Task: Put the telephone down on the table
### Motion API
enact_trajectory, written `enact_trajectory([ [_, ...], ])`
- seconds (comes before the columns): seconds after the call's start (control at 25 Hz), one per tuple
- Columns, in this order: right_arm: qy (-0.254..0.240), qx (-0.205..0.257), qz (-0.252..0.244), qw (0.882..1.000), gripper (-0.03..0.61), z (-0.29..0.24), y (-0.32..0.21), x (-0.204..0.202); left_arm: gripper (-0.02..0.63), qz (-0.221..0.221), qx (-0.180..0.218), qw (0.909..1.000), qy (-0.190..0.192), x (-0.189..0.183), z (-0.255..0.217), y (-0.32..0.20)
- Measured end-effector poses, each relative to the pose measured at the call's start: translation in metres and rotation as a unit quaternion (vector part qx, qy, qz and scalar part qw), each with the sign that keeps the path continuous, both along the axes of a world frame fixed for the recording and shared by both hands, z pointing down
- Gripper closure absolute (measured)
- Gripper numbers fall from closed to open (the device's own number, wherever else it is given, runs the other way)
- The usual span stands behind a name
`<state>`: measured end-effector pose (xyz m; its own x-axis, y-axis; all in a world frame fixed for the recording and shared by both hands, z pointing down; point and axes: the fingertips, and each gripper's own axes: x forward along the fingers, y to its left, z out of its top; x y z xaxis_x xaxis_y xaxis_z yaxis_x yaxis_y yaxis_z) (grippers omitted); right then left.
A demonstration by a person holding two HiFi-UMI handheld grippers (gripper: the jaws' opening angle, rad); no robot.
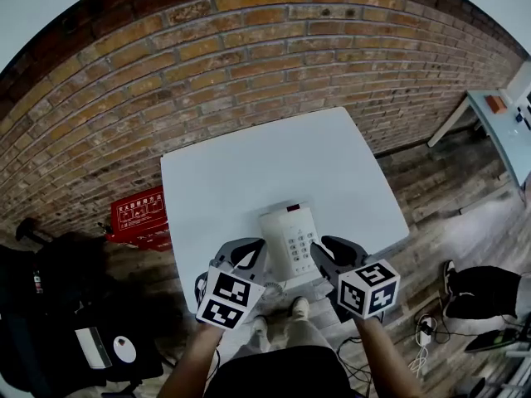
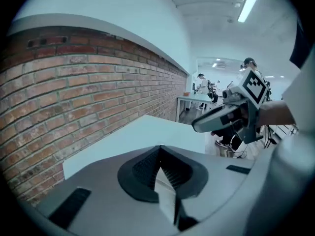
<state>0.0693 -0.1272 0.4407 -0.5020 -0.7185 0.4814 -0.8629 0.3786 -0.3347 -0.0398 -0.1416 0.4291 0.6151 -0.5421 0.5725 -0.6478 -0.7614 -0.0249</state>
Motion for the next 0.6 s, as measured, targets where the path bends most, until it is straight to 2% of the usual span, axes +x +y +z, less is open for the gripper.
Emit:
enact_trajectory([
  [0.24,0.018,0.103,0.035,0.994,0.523,-0.061,0.015,-0.027,0.606,0.018,0.030,0.9988,0.035,-0.016,-0.040,0.021],
  [0.6,0.043,0.181,0.076,0.980,0.566,-0.110,0.046,-0.059,0.606,0.064,0.050,0.9914,0.103,-0.027,-0.077,0.044],
])
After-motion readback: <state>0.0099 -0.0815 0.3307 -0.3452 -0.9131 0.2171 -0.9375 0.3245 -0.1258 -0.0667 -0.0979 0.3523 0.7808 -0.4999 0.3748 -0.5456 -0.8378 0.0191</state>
